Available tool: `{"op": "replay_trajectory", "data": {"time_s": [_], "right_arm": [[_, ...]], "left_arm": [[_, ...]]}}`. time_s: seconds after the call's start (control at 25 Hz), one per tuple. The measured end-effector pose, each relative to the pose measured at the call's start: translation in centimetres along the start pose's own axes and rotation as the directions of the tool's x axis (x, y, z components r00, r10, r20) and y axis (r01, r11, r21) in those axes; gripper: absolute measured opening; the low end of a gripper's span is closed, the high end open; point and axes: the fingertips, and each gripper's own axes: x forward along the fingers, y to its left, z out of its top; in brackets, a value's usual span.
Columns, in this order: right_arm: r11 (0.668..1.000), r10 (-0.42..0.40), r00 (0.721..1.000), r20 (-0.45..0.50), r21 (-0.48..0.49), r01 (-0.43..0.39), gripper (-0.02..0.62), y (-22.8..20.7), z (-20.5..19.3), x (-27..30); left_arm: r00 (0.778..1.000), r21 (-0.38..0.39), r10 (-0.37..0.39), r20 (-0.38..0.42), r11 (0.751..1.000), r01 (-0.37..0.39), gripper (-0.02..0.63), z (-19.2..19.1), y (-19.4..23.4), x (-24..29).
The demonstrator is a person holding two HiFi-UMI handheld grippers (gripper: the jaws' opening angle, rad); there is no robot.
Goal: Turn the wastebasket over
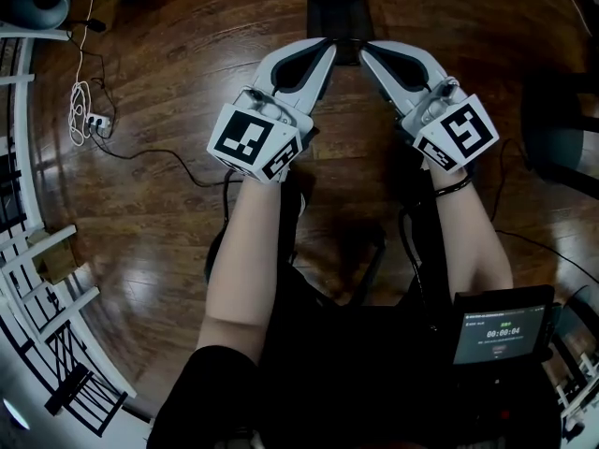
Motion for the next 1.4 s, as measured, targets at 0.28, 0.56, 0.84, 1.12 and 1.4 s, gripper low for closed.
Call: {"op": "replay_trajectory", "data": {"time_s": [0.28, 0.56, 0.84, 1.12, 1.4], "right_arm": [[1.000, -0.004, 1.000, -0.005, 0.021, 0.004, 0.009, -3.4, -1.0, 1.6], [0.999, -0.013, 1.000, -0.008, 0.035, 0.013, 0.009, -4.2, -1.0, 2.4], [1.000, -0.010, 1.000, -0.017, 0.014, 0.010, 0.009, -4.4, -0.9, 2.8], [1.000, -0.011, 1.000, -0.013, 0.014, 0.011, 0.009, -4.7, -0.4, 3.6], [1.000, -0.012, 1.000, -0.025, 0.008, 0.012, 0.011, -5.3, -0.8, 4.0]], "left_arm": [[1.000, -0.013, 0.004, -0.018, 1.000, -0.004, 0.002, -1.2, 2.5, 2.6], [1.000, -0.009, 0.002, -0.028, 1.000, -0.003, 0.002, -1.2, 3.5, 2.8], [1.000, -0.011, -0.003, -0.004, 1.000, 0.003, 0.002, 0.0, 3.7, 3.2], [1.000, -0.010, 0.001, -0.009, 1.000, -0.001, 0.002, 0.2, 4.3, 3.4], [1.000, -0.008, -0.008, 0.002, 1.000, 0.008, 0.002, 0.7, 4.9, 4.2]]}}
